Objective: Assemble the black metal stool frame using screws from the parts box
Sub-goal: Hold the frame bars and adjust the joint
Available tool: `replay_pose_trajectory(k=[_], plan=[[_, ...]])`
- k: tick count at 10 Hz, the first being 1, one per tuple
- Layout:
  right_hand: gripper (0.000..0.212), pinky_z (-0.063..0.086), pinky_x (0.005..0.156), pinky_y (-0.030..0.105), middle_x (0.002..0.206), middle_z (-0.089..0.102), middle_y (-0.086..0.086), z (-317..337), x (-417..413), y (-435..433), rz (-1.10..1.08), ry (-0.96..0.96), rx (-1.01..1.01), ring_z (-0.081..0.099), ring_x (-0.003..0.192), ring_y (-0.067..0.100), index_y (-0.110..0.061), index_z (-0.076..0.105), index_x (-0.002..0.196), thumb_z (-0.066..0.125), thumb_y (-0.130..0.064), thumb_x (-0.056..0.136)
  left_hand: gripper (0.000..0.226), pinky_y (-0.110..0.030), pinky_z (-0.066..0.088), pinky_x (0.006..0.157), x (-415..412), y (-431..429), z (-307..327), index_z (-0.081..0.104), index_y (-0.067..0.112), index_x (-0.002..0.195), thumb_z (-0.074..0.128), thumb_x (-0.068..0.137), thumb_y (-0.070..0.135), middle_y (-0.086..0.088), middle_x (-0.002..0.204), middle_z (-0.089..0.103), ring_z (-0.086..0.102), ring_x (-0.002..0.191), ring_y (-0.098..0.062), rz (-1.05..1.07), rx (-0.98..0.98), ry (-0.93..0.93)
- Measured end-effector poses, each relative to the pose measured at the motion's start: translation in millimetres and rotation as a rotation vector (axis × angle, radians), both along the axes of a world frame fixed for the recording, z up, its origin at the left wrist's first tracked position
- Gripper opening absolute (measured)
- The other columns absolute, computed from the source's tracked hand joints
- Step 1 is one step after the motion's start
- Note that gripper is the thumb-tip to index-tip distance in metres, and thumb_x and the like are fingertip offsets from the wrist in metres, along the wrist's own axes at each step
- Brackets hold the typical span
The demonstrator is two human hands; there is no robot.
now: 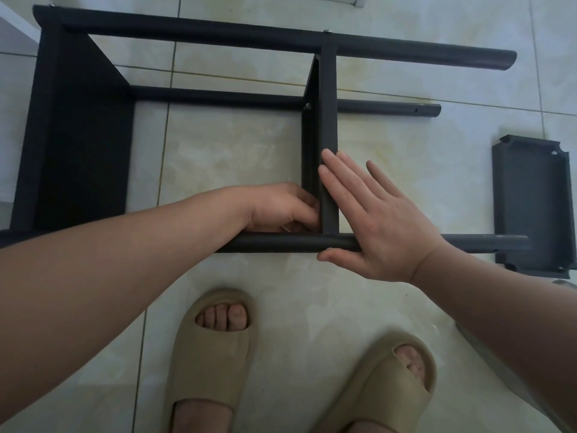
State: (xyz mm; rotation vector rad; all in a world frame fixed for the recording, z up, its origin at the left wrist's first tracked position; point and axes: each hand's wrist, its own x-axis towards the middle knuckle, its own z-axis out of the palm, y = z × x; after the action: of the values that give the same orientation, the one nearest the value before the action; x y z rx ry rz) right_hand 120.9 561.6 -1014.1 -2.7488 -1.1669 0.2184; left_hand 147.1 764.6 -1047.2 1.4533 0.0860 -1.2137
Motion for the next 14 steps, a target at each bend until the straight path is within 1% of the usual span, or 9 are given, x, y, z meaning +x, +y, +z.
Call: replay_pose_trajectory(k=[1,3,5,6,8,9,10,12,14], plan=[[0.101,0.022,0.122,0.057,0.168,0.011,0.013,-0.3,0.4,-0.4,0.000,-0.001,0.002,0.009,0.156,0.028,-0.001,0.020,0.159,0.037,-0.075,0.092,0.019,-0.033,0.044,0.069,-0.6,-0.7,0.4,0.058,0.001,0.107,0.057,0.091,-0.008,-0.023,0.091,0.051,0.050,0.084,-0.032,0.035,-0.055,0.044],[0.101,0.021,0.123,0.056,0.169,0.010,0.012,-1.0,0.5,-0.5,0.001,-0.002,-0.006,0.008,0.157,0.027,-0.002,0.019,0.159,0.037,-0.076,0.092,0.016,-0.025,0.054,0.061,1.2,1.7,1.9,0.059,0.001,0.104,0.049,0.093,-0.006,-0.008,0.078,0.067,0.067,0.067,-0.017,0.068,-0.150,0.134],[0.101,0.021,0.122,0.057,0.169,0.010,0.012,0.3,0.5,-0.4,-0.002,0.008,-0.009,0.008,0.157,0.028,-0.002,0.019,0.159,0.037,-0.075,0.092,0.027,-0.026,0.049,0.066,-0.4,2.2,-4.1,0.060,-0.016,0.113,0.058,0.093,0.001,-0.016,0.086,0.064,0.062,0.069,-0.019,-0.040,0.019,-0.030],[0.101,0.021,0.122,0.057,0.169,0.010,0.012,0.5,0.5,0.0,0.000,0.010,-0.007,0.008,0.157,0.028,-0.002,0.019,0.159,0.037,-0.075,0.092,0.015,-0.025,0.050,0.063,0.7,2.2,-4.0,0.061,-0.010,0.105,0.057,0.091,-0.006,-0.017,0.082,0.060,0.061,0.065,-0.019,0.011,-0.042,0.027],[0.101,0.021,0.122,0.057,0.169,0.010,0.013,0.3,0.3,0.0,-0.001,0.006,-0.010,0.008,0.157,0.028,-0.002,0.019,0.159,0.036,-0.075,0.092,0.015,-0.023,0.054,0.063,0.2,2.7,-2.9,0.065,0.001,0.094,0.051,0.094,-0.003,-0.005,0.077,0.071,0.070,0.068,-0.014,0.015,-0.077,0.065],[0.101,0.021,0.122,0.057,0.169,0.010,0.013,0.3,0.4,0.0,-0.004,0.010,-0.009,0.008,0.157,0.028,-0.001,0.019,0.159,0.037,-0.075,0.092,0.023,-0.031,0.052,0.077,0.2,2.9,-2.3,0.066,-0.010,0.109,0.056,0.094,0.004,-0.010,0.086,0.071,0.068,0.078,-0.019,-0.066,0.014,-0.044],[0.101,0.021,0.122,0.057,0.169,0.010,0.013,-0.1,0.5,-0.4,-0.003,0.010,-0.002,0.009,0.156,0.028,-0.001,0.019,0.159,0.038,-0.075,0.092,0.023,-0.024,0.049,0.064,-0.1,1.9,-2.2,0.060,-0.018,0.109,0.057,0.092,-0.002,-0.010,0.074,0.064,0.061,0.064,-0.016,-0.026,0.013,-0.016],[0.101,0.021,0.122,0.056,0.169,0.010,0.012,-1.3,0.4,-0.5,-0.002,0.006,0.001,0.009,0.157,0.027,-0.002,0.019,0.159,0.036,-0.076,0.093,0.019,-0.022,0.051,0.058,1.4,2.1,-1.1,0.056,0.001,0.104,0.051,0.090,-0.012,-0.009,0.072,0.060,0.062,0.060,-0.015,0.039,-0.115,0.073],[0.101,0.021,0.122,0.057,0.169,0.011,0.012,-1.1,0.2,-0.4,-0.004,0.007,0.001,0.009,0.157,0.028,-0.002,0.019,0.159,0.036,-0.075,0.093,0.013,-0.024,0.051,0.067,-0.2,1.6,-0.5,0.069,0.005,0.094,0.057,0.095,0.009,-0.003,0.080,0.072,0.068,0.070,-0.013,-0.060,0.026,-0.067]])
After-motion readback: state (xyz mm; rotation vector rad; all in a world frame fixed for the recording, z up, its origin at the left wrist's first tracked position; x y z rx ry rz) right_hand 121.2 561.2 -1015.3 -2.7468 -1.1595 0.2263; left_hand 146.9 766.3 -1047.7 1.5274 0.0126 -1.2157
